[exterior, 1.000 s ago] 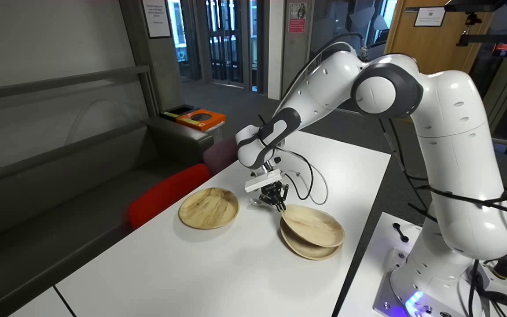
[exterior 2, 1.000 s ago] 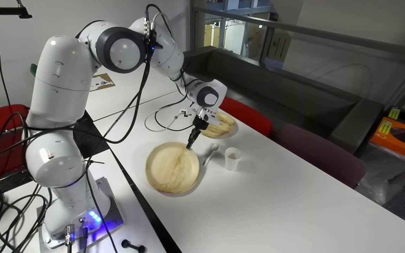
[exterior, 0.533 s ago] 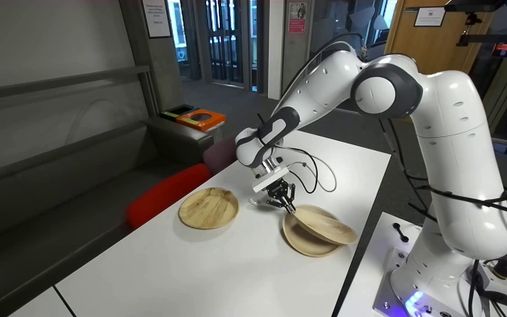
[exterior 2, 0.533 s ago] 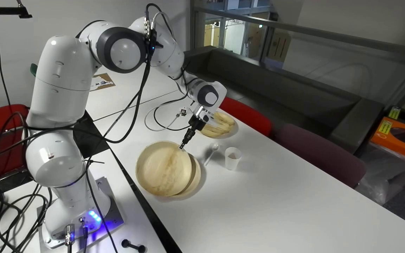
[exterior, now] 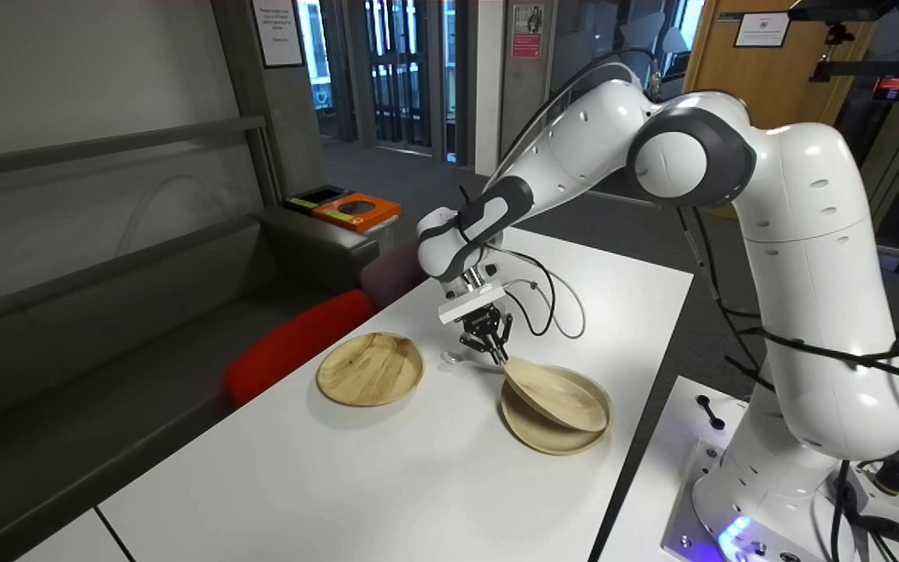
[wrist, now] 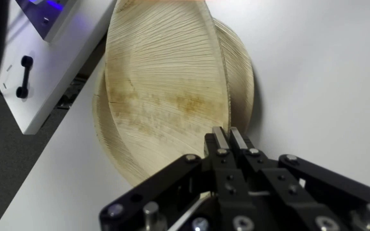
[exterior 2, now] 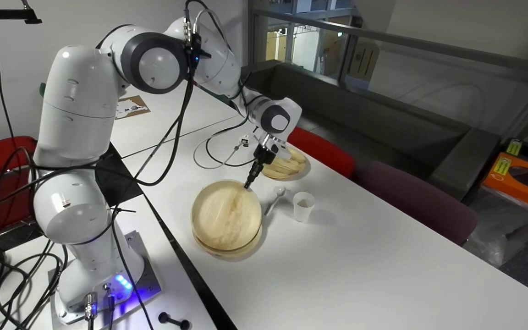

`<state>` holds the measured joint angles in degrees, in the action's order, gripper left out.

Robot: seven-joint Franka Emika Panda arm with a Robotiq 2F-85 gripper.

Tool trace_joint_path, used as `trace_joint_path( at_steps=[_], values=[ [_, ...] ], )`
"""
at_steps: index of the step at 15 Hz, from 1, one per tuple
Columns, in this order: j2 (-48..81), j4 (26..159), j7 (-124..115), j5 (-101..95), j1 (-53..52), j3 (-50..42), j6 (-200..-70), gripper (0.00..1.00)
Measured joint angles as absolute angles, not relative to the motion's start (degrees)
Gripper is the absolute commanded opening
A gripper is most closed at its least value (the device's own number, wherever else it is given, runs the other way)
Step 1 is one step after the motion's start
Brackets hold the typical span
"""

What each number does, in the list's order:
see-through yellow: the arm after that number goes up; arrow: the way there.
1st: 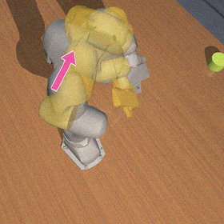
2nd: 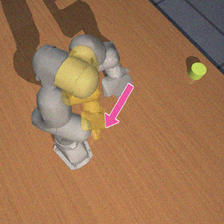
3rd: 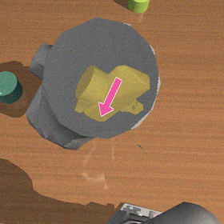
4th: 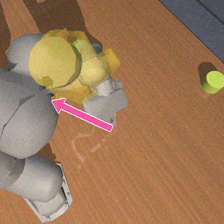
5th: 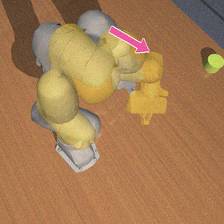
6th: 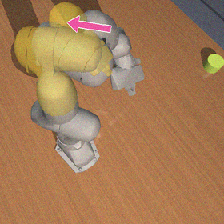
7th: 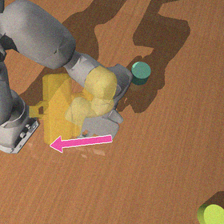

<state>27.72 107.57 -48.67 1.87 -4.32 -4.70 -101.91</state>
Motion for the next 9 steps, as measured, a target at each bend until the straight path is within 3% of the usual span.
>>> trace_joint_path(
  at_steps=[9],
  values=[
    [16.5,107.5,-49.0,1.9,-4.4,-4.8,-104.9,0.02]
  ],
)
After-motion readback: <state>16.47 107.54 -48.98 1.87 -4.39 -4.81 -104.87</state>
